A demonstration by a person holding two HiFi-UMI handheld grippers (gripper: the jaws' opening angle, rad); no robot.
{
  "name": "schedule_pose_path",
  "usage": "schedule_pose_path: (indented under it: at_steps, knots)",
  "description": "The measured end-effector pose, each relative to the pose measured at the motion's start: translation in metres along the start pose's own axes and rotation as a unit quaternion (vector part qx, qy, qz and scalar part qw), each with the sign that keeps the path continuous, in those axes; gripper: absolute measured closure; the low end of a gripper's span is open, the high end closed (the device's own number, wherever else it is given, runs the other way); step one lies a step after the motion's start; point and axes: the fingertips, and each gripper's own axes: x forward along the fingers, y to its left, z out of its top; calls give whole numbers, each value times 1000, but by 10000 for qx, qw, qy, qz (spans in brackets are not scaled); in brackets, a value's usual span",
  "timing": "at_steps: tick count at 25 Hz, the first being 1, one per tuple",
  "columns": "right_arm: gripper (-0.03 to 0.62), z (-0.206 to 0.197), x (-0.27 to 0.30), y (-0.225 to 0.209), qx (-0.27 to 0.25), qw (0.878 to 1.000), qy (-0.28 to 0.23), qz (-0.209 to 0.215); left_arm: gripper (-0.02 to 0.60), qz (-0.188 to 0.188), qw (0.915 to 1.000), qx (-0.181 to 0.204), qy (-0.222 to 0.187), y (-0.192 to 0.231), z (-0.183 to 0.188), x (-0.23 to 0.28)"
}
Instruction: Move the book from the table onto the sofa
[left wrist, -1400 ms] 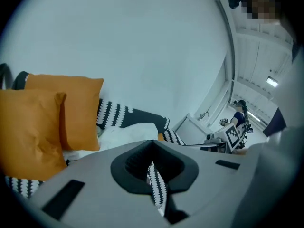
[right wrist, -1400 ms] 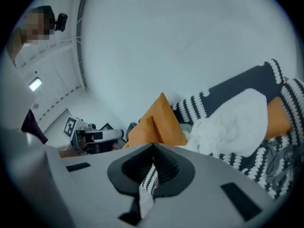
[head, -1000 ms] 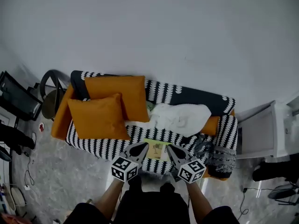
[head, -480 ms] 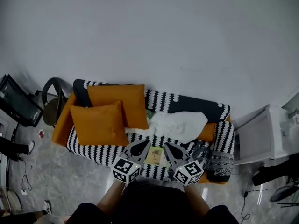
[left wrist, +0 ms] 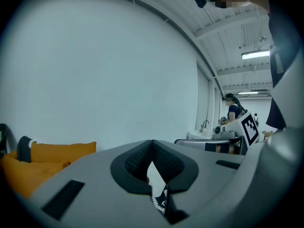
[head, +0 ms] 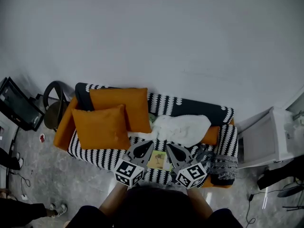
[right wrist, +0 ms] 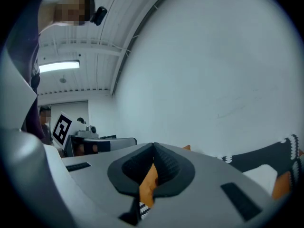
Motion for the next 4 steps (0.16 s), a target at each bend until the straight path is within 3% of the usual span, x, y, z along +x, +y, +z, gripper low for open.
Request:
schedule_pose_path:
  at_steps: [4]
  knots:
    - [571, 2, -2, -2, -10, 10000, -46, -18, 566, 17, 10000, -8, 10, 1, -2, 0]
